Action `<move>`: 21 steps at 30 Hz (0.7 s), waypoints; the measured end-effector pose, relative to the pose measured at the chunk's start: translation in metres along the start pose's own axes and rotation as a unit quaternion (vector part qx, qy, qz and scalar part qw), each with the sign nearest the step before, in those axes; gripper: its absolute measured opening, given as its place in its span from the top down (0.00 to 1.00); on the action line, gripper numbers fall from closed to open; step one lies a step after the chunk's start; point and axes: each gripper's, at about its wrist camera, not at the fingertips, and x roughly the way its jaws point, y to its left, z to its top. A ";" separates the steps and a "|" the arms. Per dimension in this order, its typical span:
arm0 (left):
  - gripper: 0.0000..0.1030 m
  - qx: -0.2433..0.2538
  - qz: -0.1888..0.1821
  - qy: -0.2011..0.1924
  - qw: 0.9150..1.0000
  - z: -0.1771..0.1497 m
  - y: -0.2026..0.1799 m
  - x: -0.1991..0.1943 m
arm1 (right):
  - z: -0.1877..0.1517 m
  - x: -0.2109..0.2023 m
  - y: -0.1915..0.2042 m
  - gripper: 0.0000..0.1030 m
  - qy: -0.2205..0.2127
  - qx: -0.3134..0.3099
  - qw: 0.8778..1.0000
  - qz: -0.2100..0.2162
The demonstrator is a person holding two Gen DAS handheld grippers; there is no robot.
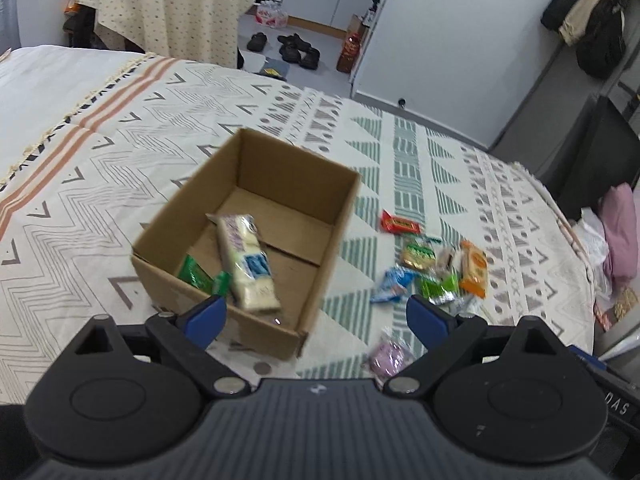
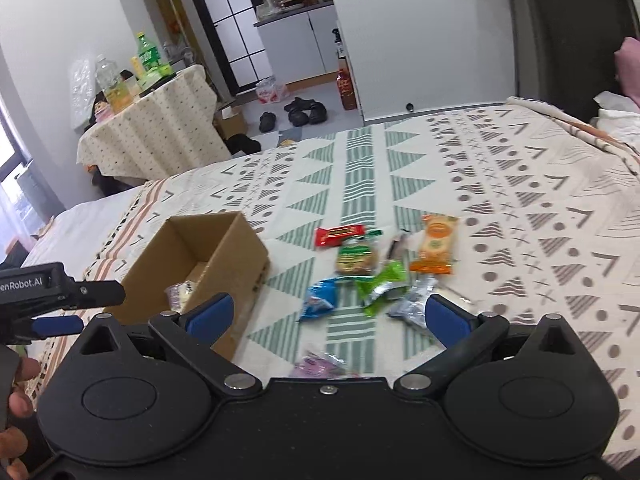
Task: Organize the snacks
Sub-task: 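Grasp the red-orange candy packet with the left gripper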
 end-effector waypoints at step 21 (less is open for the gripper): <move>0.22 0.044 -0.007 0.044 0.998 -0.034 -0.070 0.030 | -0.009 -0.012 -0.078 0.02 0.033 0.034 0.999 -0.007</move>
